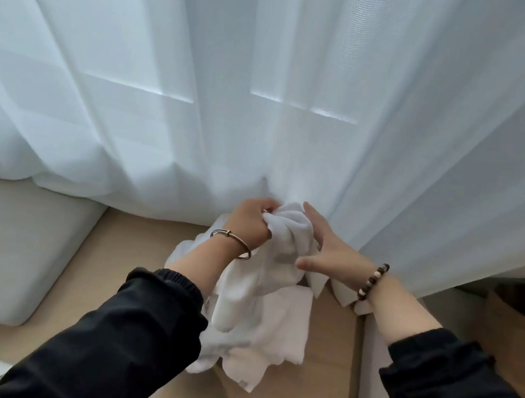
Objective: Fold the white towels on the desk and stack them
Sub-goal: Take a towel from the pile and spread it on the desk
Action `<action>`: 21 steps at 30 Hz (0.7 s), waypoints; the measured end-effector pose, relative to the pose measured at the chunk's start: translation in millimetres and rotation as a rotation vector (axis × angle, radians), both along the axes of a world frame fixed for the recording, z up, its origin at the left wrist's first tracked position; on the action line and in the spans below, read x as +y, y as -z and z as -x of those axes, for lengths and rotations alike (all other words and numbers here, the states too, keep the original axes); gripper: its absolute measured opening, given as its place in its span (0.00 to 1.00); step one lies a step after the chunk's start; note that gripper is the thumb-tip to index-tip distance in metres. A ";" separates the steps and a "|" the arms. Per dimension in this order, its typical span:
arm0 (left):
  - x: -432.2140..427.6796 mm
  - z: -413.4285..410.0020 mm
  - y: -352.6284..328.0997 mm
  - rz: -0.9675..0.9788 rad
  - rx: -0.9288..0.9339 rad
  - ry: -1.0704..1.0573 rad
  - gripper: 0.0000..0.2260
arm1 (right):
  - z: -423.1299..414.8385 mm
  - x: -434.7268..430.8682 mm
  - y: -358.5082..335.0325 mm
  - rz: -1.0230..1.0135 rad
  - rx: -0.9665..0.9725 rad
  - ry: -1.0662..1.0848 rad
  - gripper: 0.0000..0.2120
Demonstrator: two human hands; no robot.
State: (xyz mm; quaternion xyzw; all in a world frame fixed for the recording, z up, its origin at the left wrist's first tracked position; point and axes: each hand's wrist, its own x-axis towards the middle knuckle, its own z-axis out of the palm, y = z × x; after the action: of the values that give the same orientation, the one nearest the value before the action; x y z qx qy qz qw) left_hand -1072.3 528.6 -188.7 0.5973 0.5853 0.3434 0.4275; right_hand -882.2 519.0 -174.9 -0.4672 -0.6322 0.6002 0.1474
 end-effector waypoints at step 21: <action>-27.0 -81.8 -42.9 0.088 0.008 0.398 0.47 | -82.9 -26.0 -63.2 -0.463 -0.048 0.747 0.09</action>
State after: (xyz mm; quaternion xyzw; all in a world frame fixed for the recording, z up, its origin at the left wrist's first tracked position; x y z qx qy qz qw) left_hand -990.6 501.6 -145.8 0.6832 0.4718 0.2242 0.5103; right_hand -799.2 493.1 -111.7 -0.6321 -0.5412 0.3371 0.4404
